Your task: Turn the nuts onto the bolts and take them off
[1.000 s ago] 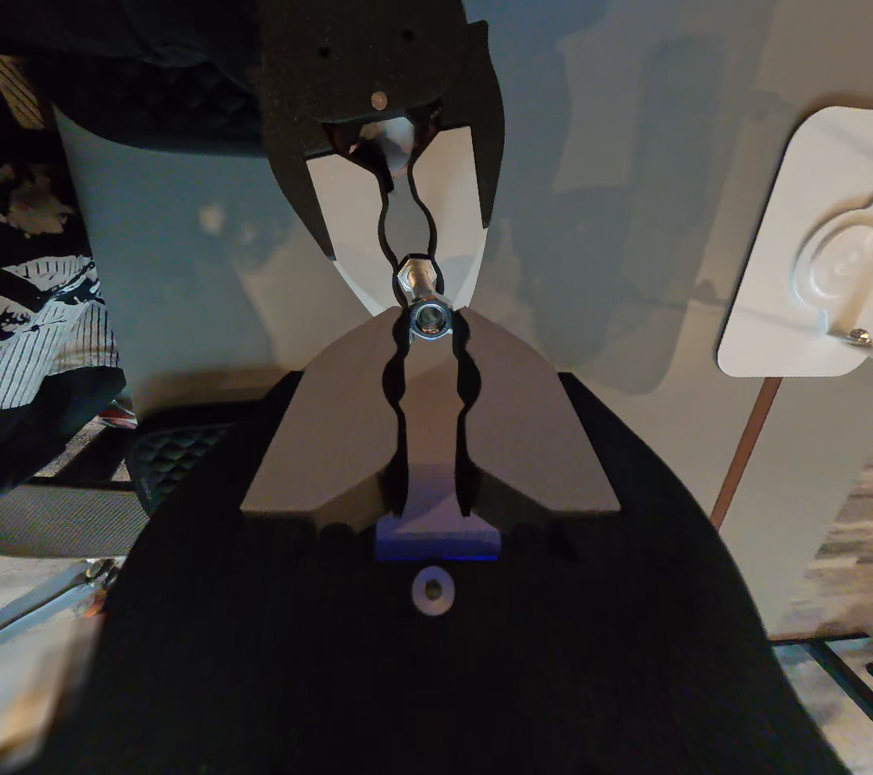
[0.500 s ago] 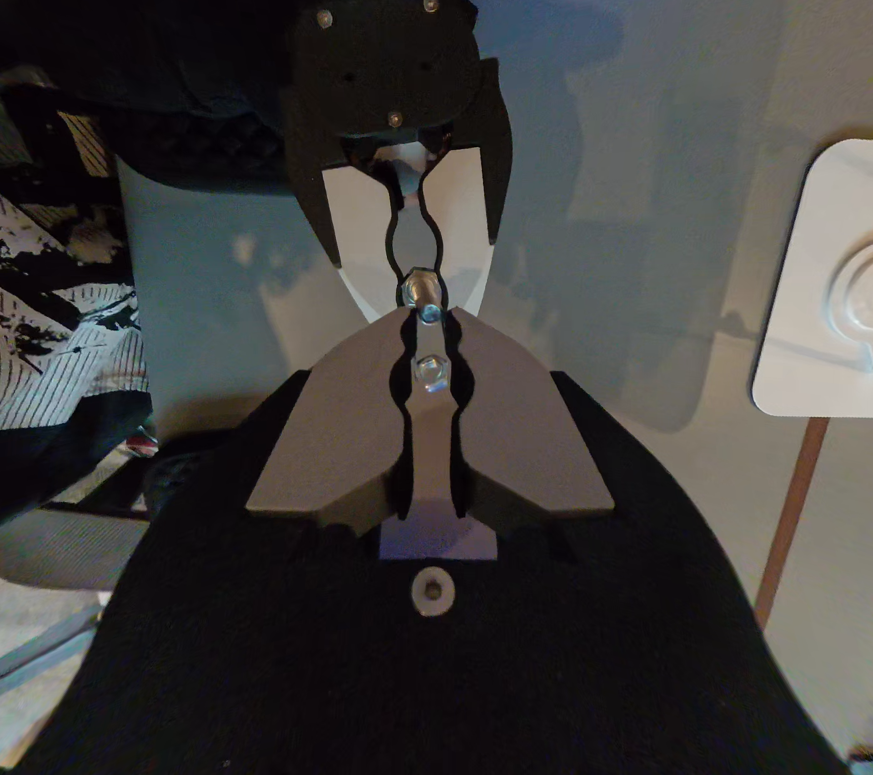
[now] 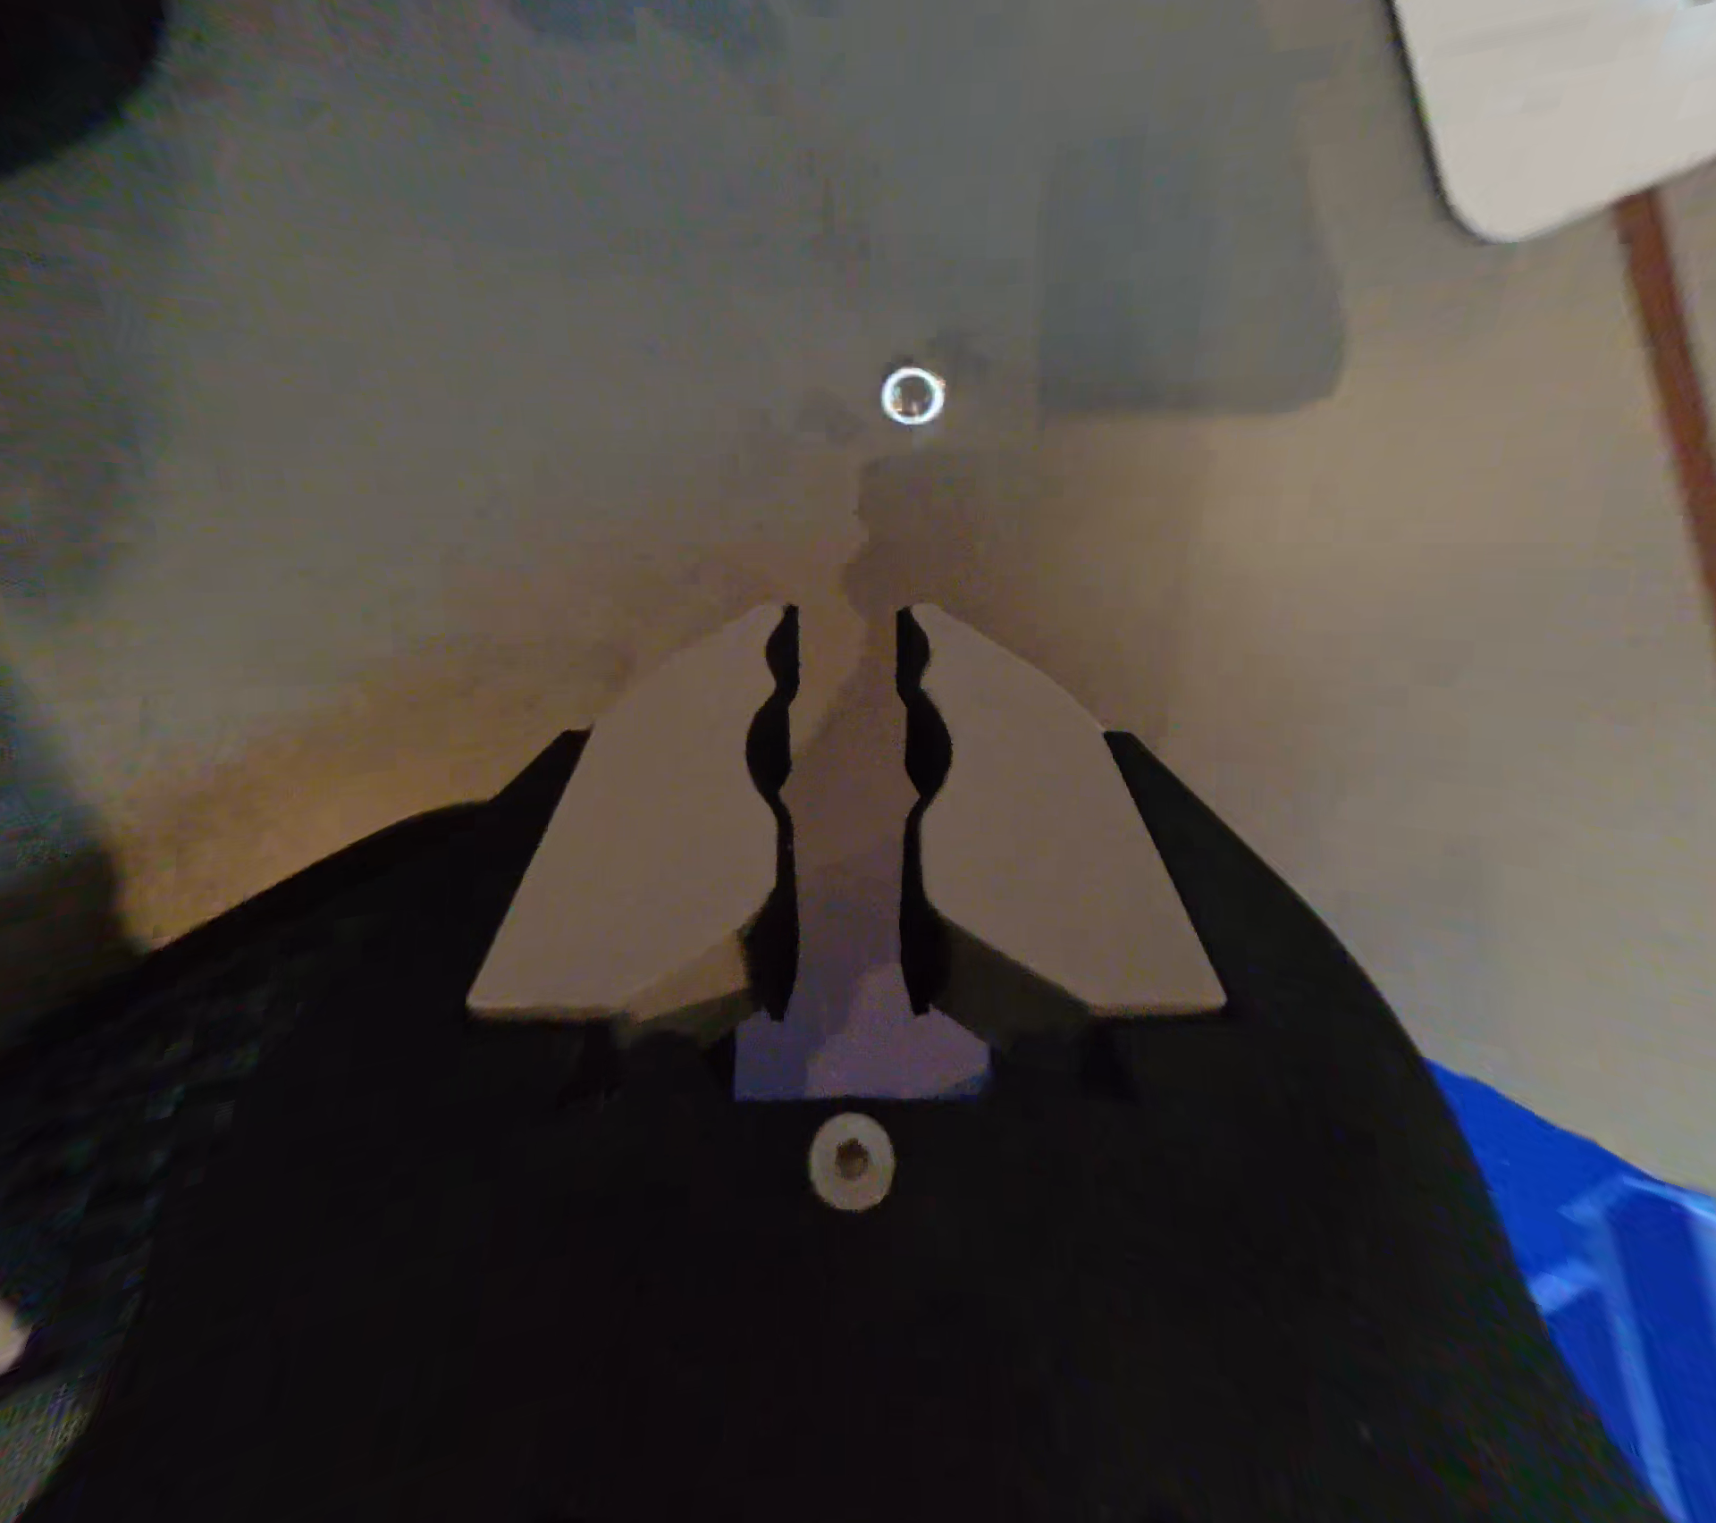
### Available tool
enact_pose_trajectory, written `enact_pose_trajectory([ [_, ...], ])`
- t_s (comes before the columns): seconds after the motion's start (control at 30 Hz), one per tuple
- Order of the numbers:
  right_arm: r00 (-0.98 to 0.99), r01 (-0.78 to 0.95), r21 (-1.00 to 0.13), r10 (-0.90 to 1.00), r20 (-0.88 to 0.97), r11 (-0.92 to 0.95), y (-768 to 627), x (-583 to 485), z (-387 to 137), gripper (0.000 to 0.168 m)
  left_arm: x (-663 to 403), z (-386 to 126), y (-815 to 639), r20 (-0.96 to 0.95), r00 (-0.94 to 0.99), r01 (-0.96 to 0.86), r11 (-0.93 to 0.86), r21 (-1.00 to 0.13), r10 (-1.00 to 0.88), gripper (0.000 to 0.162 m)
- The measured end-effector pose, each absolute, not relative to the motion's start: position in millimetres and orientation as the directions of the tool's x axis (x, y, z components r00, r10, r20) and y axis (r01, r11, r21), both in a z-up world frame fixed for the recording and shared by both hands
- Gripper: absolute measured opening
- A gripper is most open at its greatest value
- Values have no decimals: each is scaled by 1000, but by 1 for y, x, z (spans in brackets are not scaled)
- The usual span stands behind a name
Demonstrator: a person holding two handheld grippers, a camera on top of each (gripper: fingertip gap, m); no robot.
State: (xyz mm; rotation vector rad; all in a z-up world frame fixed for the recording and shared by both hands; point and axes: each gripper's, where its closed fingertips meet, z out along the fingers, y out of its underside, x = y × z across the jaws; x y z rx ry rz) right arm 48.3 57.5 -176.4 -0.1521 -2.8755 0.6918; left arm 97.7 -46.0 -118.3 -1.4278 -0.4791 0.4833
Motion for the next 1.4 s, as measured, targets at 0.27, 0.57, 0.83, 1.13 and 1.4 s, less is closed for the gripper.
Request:
enact_pose_trajectory([
  [0.27,-997,8,-644,58,56,765,-22,8,-219,44,94,-116,-58,24,781,-48,99,-994,624,17],
  [0.57,-998,-65,-488,-47,51,870,-66,-16,-246,19,89,-111,-79,70,750,-49,161,-986,658,17],
  [0.83,-999,42,-568,32,-27,822,-42,-29,-231,8,89,-114,-74,52,759,-43,129,-991,649,17],
  [1.13,-999,-38,-504,-26,31,863,-40,-24,-243,19,90,-117,-72,45,763,-39,115,-993,645,17],
  [1.4,-998,-64,-499,-49,43,864,-42,-24,-249,36,89,-118,-71,37,765,-38,102,-994,643,17],
])
